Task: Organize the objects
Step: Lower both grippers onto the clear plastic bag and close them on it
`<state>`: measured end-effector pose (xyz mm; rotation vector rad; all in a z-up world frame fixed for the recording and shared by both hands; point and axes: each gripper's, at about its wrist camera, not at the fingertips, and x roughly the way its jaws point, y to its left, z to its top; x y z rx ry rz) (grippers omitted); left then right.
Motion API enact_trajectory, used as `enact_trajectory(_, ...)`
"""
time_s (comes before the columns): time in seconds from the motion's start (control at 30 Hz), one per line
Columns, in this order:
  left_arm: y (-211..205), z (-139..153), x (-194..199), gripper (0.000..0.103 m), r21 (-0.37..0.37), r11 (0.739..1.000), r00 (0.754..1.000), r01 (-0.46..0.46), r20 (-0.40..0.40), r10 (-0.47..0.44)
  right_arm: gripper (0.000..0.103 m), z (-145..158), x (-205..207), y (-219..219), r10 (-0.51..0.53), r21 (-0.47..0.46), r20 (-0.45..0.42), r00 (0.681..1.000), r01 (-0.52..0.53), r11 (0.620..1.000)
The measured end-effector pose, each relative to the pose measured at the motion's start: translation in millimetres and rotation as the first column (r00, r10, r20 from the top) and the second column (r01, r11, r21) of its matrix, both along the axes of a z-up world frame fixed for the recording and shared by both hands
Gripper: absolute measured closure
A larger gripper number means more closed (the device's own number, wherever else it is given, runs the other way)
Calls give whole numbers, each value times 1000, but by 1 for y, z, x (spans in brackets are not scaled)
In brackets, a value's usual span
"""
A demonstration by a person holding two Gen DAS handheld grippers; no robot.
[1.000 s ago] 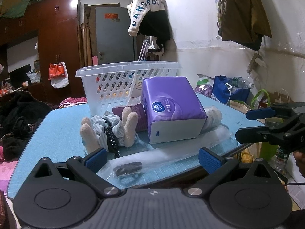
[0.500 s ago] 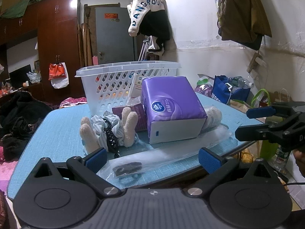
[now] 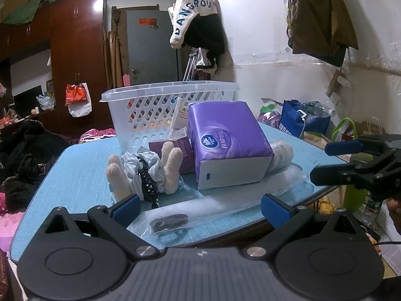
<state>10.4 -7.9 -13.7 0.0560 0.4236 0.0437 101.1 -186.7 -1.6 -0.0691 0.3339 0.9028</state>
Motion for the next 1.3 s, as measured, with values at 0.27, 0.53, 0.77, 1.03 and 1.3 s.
enact_trajectory(0.27, 10, 12, -18, 0, 21, 999, 973, -40, 229, 35, 0, -2, -4, 3, -60, 31, 157, 986, 56, 998)
enact_trajectory(0.53, 64, 3, -10, 0, -56, 996, 961, -72, 262, 84, 0, -21, 25, -9, -116, 96, 58, 992, 110, 989)
enact_trajectory(0.77, 64, -22, -5, 1, -61, 998, 977, 1, 214, 12, 0, -42, 32, 0, -66, 65, 33, 997, 64, 996)
enact_trajectory(1.03, 66, -46, 10, 5, -67, 996, 987, 51, 156, -40, 11, -56, 33, 4, -6, 47, 23, 1000, 5, 999)
enact_trajectory(1.3, 63, -58, 17, 14, -52, 997, 988, 57, 146, -48, 29, -55, 29, 4, 6, 35, 45, 999, -8, 999)
